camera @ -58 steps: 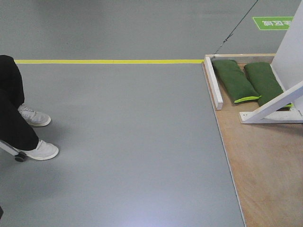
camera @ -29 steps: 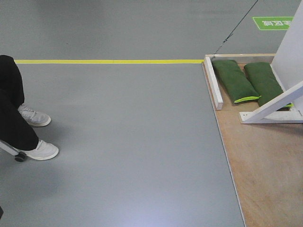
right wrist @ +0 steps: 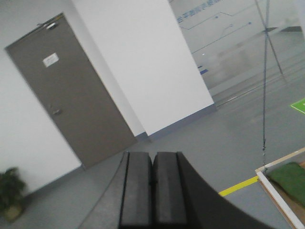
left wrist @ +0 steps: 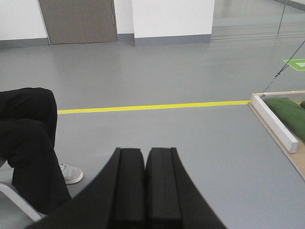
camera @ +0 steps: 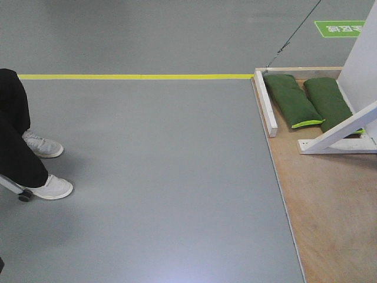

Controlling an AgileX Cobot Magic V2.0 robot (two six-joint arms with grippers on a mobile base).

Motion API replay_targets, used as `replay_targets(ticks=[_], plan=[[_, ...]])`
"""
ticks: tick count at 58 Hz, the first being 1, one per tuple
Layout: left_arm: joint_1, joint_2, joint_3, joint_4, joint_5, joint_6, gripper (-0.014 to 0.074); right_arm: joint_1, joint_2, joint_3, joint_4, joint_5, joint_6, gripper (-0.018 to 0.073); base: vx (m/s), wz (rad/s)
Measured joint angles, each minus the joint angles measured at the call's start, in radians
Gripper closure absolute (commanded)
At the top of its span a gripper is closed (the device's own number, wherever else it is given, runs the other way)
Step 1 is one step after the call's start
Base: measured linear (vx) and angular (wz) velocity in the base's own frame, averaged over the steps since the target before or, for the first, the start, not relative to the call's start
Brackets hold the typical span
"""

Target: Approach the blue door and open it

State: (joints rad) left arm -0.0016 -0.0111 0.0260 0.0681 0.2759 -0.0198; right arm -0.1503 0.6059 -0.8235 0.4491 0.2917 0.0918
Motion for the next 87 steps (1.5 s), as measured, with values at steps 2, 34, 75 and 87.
replay_targets(ticks=[2,34,75,87], plan=[[0.0,0.0,0.0,0.0,0.0,0.0,0.0524,-0.049,0.0,0.0,0.052,0.001,0.0,0.0547,0.0,0.0],[0.0,0.0,0.0,0.0,0.0,0.0,0.0524,-0.584,-0.003,-0.13,0.914,-0.134,0.003,0.0547,0.0,0.0],[0.0,0.0,0.0,0.0,0.0,0.0,0.0524,-0.662,0.032,-0.323,1.03,-0.696,0.003,0.0547,0.0,0.0],[0.0,0.0,0.0,0.0,0.0,0.0,0.0524,-0.662,0.156,-0.354,0.933,-0.691,0.003,0.0547,0.0,0.0]])
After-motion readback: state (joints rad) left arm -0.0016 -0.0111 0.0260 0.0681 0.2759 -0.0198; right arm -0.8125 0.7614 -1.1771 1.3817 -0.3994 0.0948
